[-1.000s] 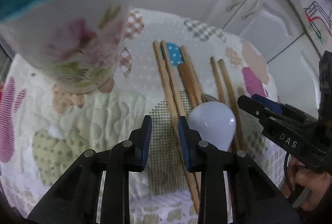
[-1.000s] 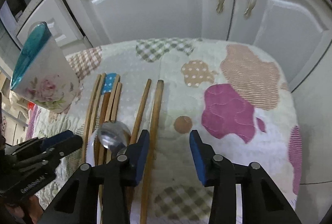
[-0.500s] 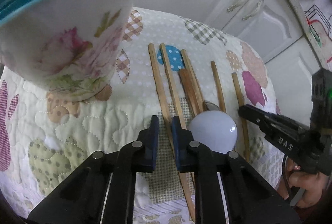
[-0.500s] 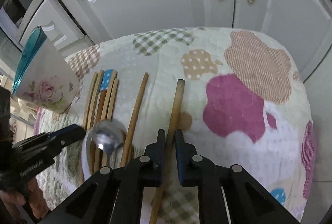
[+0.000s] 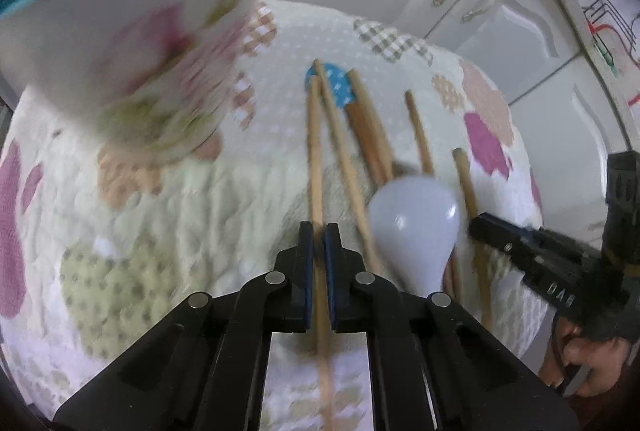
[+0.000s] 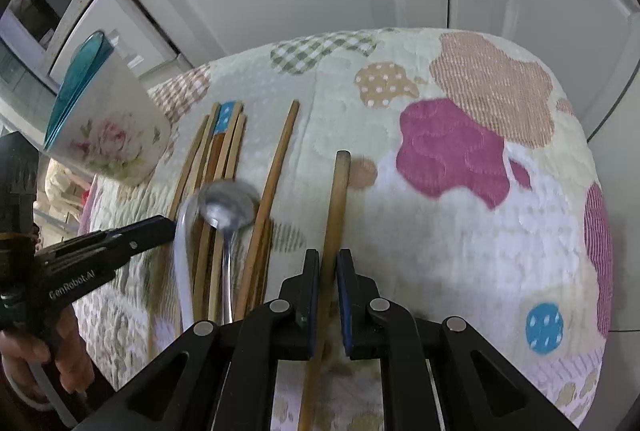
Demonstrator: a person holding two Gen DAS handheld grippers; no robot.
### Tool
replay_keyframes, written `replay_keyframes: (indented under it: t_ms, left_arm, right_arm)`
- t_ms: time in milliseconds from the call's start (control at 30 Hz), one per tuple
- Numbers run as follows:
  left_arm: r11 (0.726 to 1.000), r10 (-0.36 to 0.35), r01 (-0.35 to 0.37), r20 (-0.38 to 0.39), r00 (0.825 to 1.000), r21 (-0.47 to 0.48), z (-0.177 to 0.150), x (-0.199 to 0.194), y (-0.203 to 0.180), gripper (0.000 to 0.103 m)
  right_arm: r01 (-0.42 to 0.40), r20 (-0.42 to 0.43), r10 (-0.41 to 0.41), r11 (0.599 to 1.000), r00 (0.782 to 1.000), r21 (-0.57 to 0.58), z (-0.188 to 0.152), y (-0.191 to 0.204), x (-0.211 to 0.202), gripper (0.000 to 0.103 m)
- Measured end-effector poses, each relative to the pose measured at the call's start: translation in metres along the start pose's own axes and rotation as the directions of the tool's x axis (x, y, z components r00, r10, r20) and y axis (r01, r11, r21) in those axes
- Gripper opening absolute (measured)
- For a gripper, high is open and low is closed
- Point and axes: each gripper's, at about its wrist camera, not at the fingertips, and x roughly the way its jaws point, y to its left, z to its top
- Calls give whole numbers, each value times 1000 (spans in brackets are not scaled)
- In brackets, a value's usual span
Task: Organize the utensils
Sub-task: 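Lift both chopsticks and carry them above the ceramic holder with both tools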
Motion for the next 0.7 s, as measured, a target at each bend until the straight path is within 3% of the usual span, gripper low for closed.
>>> replay_keyframes:
  t_ms: [200, 367, 400, 533, 600, 700]
  left_arm:
    - [999, -9, 11, -43, 999, 41, -33, -19, 7, 4]
    - [998, 47, -46, -7, 999, 50, -27, -20, 4, 5]
    - [998, 53, -53, 1, 999, 45, -23, -19, 4, 6]
    - [991, 113, -116, 49, 992, 60, -3, -8, -7, 25]
    - [986, 148, -151, 51, 988, 67, 6, 2, -11, 26]
    - [975, 182, -189, 73, 981, 112, 11, 10, -20, 25]
  right_arm:
    - [16, -21, -16, 1000, 1000, -23, -12, 4, -5, 8]
    - [21, -23, -21, 1000, 1000, 2, 3, 3, 2, 30]
    - [21, -22, -21, 1000, 1000, 5, 7, 4, 3, 30]
    - [15, -24, -14, 999, 1000, 35, 23, 1, 10, 30]
    - [11, -29, -10, 999, 1000, 38, 30, 0, 16, 29]
    - [31, -26, -31, 999, 999, -7, 36, 4, 20, 10]
